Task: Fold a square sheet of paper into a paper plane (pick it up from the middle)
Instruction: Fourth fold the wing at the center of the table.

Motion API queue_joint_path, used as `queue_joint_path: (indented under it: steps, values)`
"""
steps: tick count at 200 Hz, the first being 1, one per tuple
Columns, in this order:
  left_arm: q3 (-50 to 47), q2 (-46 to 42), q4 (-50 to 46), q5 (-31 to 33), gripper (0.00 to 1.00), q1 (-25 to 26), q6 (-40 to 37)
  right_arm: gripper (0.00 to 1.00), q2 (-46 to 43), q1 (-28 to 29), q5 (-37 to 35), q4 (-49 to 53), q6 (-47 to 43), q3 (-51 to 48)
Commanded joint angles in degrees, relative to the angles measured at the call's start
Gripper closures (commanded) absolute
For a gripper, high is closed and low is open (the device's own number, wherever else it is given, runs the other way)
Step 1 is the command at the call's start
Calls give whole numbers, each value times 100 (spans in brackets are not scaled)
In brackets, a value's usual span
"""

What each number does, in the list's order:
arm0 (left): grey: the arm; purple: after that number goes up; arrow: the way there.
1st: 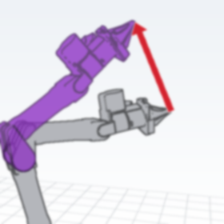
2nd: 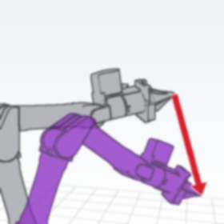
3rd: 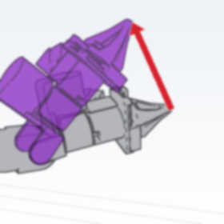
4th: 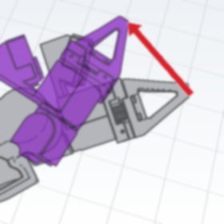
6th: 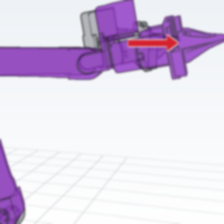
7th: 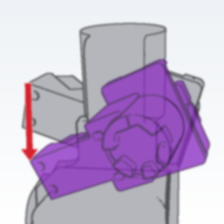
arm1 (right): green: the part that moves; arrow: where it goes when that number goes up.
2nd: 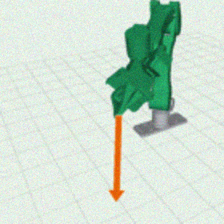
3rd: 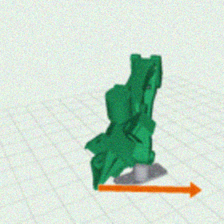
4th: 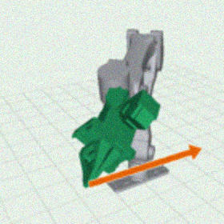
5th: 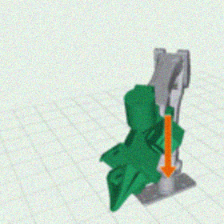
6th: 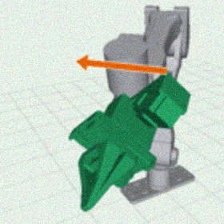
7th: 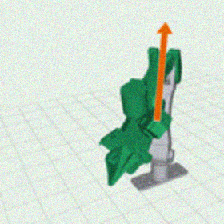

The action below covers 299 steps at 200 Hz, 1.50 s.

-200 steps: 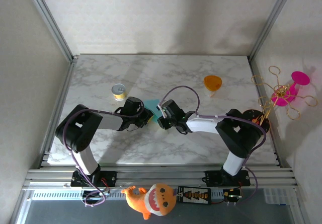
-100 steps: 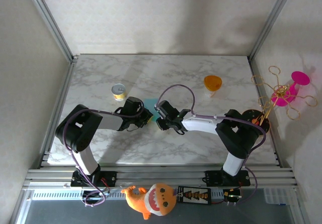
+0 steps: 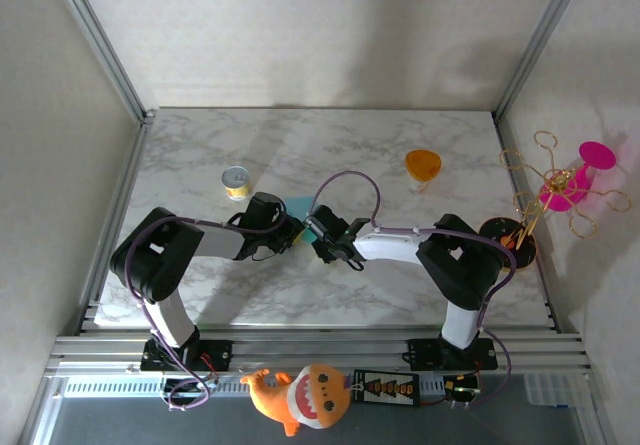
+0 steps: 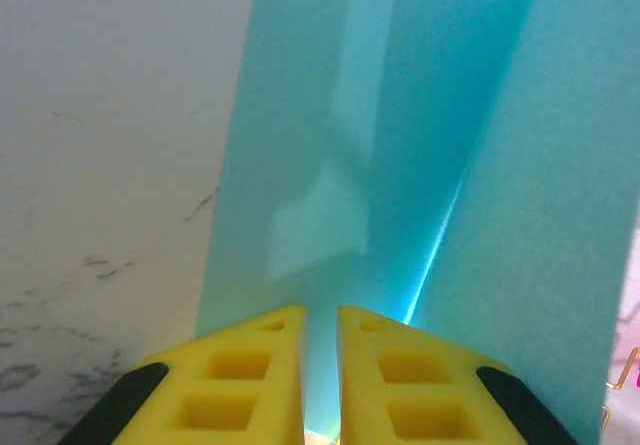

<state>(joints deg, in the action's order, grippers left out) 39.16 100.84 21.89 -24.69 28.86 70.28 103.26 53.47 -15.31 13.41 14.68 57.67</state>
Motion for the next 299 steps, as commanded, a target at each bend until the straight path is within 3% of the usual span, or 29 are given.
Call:
queue_joint_path:
  steps: [1, 102, 246, 299]
  values:
    - [-31, 67, -291, -27, 85, 84, -102, 76, 53, 67, -100, 96, 79, 145]
    - [-16, 68, -291, -19, 84, 84, -107, 70, -175, 67, -210, 311, 115, 242]
    - [-40, 69, -291, -27, 84, 84, -111, 72, -105, 104, -290, 408, 136, 385]
    - [-39, 73, -291, -36, 84, 84, -111, 79, -54, 126, -135, 331, 99, 351]
